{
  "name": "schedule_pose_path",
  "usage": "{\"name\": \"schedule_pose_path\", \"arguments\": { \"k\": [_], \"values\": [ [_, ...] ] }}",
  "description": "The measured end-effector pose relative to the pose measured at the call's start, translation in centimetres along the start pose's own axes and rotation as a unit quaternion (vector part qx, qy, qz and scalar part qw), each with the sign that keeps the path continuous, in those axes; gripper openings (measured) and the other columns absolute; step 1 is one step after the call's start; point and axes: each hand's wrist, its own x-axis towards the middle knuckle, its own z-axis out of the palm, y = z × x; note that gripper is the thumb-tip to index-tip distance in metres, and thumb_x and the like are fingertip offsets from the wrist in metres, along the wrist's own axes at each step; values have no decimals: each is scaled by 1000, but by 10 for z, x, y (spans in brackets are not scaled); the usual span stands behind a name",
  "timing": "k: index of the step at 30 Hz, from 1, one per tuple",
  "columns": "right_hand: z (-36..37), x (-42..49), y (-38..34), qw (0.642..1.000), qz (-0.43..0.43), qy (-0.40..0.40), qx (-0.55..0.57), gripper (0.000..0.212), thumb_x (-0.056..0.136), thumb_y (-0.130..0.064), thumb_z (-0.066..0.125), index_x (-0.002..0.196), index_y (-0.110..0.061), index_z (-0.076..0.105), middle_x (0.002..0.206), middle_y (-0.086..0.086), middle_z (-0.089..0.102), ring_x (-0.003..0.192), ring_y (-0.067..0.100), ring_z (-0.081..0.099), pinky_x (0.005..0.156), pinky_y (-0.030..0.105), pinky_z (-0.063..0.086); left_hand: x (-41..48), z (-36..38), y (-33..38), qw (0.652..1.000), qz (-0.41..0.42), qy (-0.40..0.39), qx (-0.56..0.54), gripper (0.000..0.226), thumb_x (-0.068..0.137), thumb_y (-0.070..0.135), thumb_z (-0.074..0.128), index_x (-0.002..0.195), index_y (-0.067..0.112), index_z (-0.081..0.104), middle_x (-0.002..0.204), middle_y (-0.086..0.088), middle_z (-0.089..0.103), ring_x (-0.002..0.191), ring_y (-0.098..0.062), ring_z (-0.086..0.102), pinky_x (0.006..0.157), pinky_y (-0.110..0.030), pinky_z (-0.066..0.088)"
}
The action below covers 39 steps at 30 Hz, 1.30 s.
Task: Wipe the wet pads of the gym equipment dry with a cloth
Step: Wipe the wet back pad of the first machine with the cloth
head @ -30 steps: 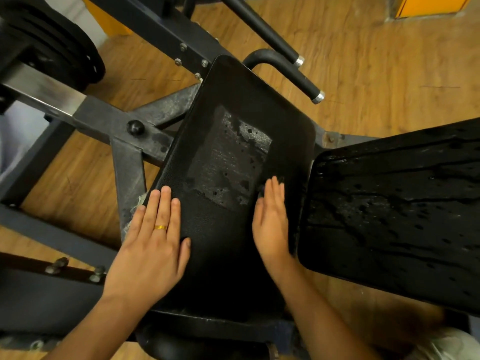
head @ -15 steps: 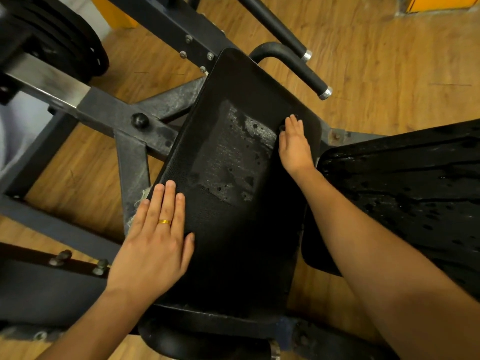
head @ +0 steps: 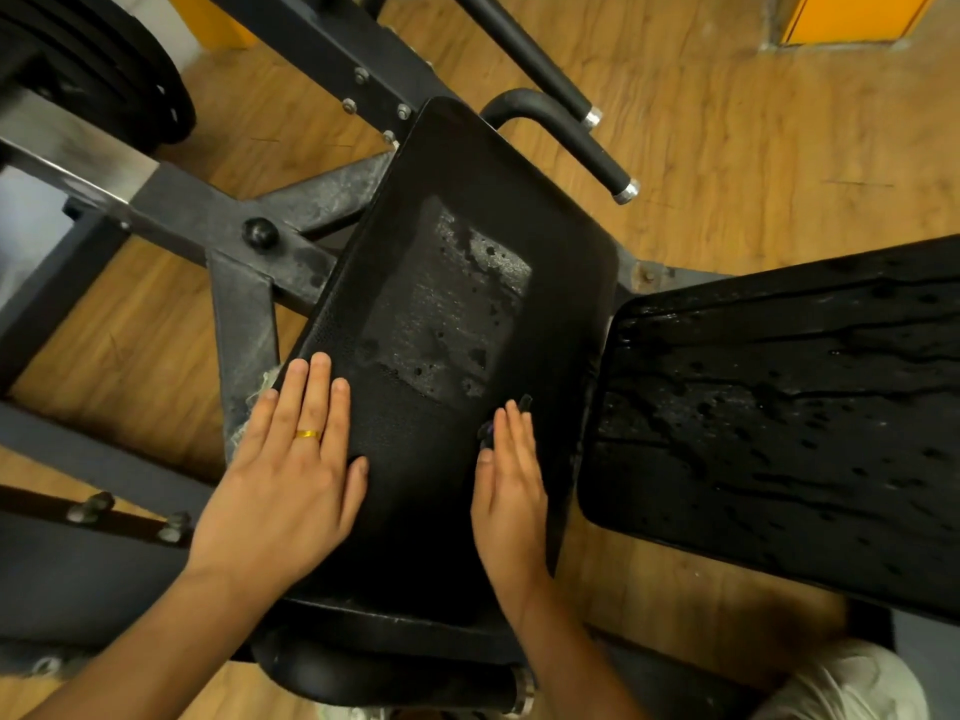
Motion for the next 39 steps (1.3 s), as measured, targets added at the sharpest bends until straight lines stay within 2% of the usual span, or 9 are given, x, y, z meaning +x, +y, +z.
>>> {"name": "schedule_pose_path", "arguments": {
  "k": [2,5,11,18,23,28,33,36,39],
  "values": [
    [0,3,1,1000,-7,-7,7,49,106,-20,40,154,-10,32,162,-8,23,154,6,12,124,34,25,1,0,0,1000,-2,1,3,74,99,41,32,154,-9,23,163,-32,12,153,-43,11,123,-56,19],
    [-2,9,-4,996,-71,-49,16,52,106,-13,43,155,-10,27,164,-9,20,155,7,9,125,35,20,-1,2,0,1000,-1,1,11,74,100,41,31,154,-9,22,163,-32,10,154,-42,9,123,-56,17],
    [9,34,-48,971,-212,-113,3,48,104,-16,40,152,-5,40,163,3,30,155,15,15,126,37,20,-1,3,-1,1000,2,12,13,74,101,40,30,155,-8,20,163,-32,7,155,-40,7,124,-54,16],
    [-1,11,-17,971,-216,-99,-9,45,106,-18,44,149,-4,46,161,3,34,153,16,23,124,38,25,-1,0,-1,1000,-1,9,14,73,101,42,29,155,-7,18,163,-31,5,155,-39,4,125,-53,14],
    [-5,3,-2,965,-240,-103,0,43,105,-15,45,147,-2,48,159,6,39,152,20,29,122,45,29,-2,1,-1,1000,1,11,12,73,102,41,28,156,-7,17,164,-31,4,155,-39,2,125,-53,14],
    [-1,38,-37,939,-314,-139,-20,45,104,-14,48,146,1,47,158,11,39,153,22,26,124,42,25,-2,3,-1,1000,0,17,14,72,103,41,25,156,-7,14,164,-31,2,155,-39,1,126,-52,10],
    [11,75,-84,921,-353,-162,-30,47,103,-9,52,148,0,44,159,13,38,152,25,26,126,37,18,-2,2,-1,1000,1,20,13,71,103,39,27,155,-9,16,163,-31,4,155,-39,3,126,-52,12],
    [1,72,-64,914,-361,-177,-45,48,104,-11,52,150,-3,43,160,11,36,153,23,24,127,37,16,-3,1,-1,1000,1,18,10,72,103,39,28,155,-9,16,164,-31,5,155,-39,4,126,-52,13],
    [-17,55,-17,921,-346,-174,-51,48,104,-13,52,150,-4,43,161,9,36,153,20,24,125,45,24,-2,0,0,1000,-1,13,10,73,102,40,29,155,-9,16,164,-31,4,155,-39,3,125,-52,13]
  ]
}}
